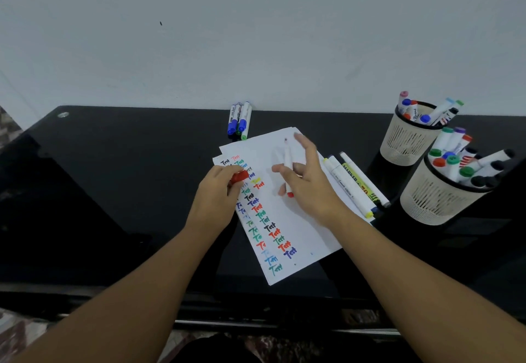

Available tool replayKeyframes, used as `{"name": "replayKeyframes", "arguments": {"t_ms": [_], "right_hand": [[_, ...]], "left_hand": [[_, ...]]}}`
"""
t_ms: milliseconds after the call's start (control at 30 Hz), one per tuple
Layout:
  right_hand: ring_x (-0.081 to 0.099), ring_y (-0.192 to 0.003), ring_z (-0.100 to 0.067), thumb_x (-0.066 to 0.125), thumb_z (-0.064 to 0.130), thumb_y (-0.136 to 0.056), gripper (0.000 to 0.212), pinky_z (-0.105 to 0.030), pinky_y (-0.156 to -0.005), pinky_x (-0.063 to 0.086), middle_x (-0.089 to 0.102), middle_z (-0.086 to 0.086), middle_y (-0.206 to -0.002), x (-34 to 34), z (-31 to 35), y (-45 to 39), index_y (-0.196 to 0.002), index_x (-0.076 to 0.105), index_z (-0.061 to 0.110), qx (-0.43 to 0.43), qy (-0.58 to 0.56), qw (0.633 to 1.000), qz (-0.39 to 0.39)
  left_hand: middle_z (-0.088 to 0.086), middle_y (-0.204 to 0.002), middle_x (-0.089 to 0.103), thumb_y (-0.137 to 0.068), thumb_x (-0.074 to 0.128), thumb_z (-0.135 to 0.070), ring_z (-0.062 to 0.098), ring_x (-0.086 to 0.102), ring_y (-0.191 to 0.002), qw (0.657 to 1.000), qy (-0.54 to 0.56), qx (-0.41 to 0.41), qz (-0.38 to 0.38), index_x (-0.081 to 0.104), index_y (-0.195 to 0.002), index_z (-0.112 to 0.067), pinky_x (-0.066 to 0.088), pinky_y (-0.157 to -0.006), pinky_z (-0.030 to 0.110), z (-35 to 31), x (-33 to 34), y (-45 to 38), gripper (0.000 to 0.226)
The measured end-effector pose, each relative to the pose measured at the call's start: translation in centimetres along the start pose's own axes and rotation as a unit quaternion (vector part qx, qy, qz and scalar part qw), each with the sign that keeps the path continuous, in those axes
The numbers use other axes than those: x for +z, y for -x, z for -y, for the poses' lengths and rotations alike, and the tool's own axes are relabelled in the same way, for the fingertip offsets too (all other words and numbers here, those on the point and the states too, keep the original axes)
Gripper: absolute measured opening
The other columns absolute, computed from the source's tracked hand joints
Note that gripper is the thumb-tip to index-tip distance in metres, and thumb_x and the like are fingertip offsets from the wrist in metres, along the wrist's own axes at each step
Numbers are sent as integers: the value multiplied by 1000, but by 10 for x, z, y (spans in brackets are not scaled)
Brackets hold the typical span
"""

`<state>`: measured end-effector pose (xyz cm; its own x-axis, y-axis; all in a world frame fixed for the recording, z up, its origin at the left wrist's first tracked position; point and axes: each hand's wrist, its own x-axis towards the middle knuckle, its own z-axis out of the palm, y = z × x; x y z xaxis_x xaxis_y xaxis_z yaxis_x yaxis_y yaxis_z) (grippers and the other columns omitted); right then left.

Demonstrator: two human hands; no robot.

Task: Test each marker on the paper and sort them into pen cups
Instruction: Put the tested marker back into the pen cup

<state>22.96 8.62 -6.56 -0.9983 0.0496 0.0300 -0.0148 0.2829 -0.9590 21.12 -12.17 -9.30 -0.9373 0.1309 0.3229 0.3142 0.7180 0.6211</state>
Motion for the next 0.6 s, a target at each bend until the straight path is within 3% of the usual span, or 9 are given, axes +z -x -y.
{"name": "replayKeyframes", "arguments": {"t_ms": [67, 133, 233, 367, 500, 600], "right_hand": [[73, -81, -10, 61, 38, -103, 45, -16, -70, 51, 67, 9, -125, -9, 1, 0, -142, 37, 38, -1, 108, 994, 8], [69, -97, -10, 59, 40, -104, 29, -26, -81, 54, 67, 11, -128, -17, 0, 1, -132, 54, 34, -40, 258, 965, 30], [61, -107, -12, 55, 37, -105, 29, -36, -91, 54, 67, 10, -123, -24, -3, 0, -134, 61, 37, -82, 384, 918, 63], [58, -105, -12, 54, 36, -106, 30, -37, -92, 52, 64, 7, -120, -29, -6, -2, -136, 60, 40, -95, 387, 915, 62], [58, -106, -12, 54, 35, -106, 30, -37, -93, 52, 64, 7, -120, -27, -4, -4, -135, 60, 40, -109, 389, 912, 67], [58, -104, -12, 54, 34, -106, 29, -37, -92, 50, 64, 6, -116, -24, -1, -5, -134, 61, 40, -123, 394, 907, 85]], "left_hand": [[-6, -124, 60, -100, 62, -21, 4, 56, -106, 1000, 0, 2, 1, 64, -130, -22, 43, -86, 14, -1, 0, -1, 30], [-7, -123, 61, -100, 63, -20, 3, 56, -106, 1000, -1, 11, 0, 65, -128, -22, 41, -86, 12, 0, 1, 1, 29], [-6, -123, 62, -100, 63, -18, 1, 54, -105, 1000, -11, 28, -7, 66, -128, -21, 39, -83, 7, 1, 1, 1, 28], [-5, -124, 62, -100, 61, -19, -1, 52, -106, 999, -23, 49, 4, 67, -128, -20, 38, -85, 6, 0, 1, 1, 29], [-5, -125, 62, -100, 62, -18, 2, 55, -104, 997, -18, 72, 11, 68, -129, -19, 47, -91, 16, -3, 1, 3, 29], [-5, -124, 62, -101, 62, -18, 2, 55, -104, 996, -28, 86, 21, 67, -131, -19, 40, -88, 8, -2, 2, 4, 31]]}}
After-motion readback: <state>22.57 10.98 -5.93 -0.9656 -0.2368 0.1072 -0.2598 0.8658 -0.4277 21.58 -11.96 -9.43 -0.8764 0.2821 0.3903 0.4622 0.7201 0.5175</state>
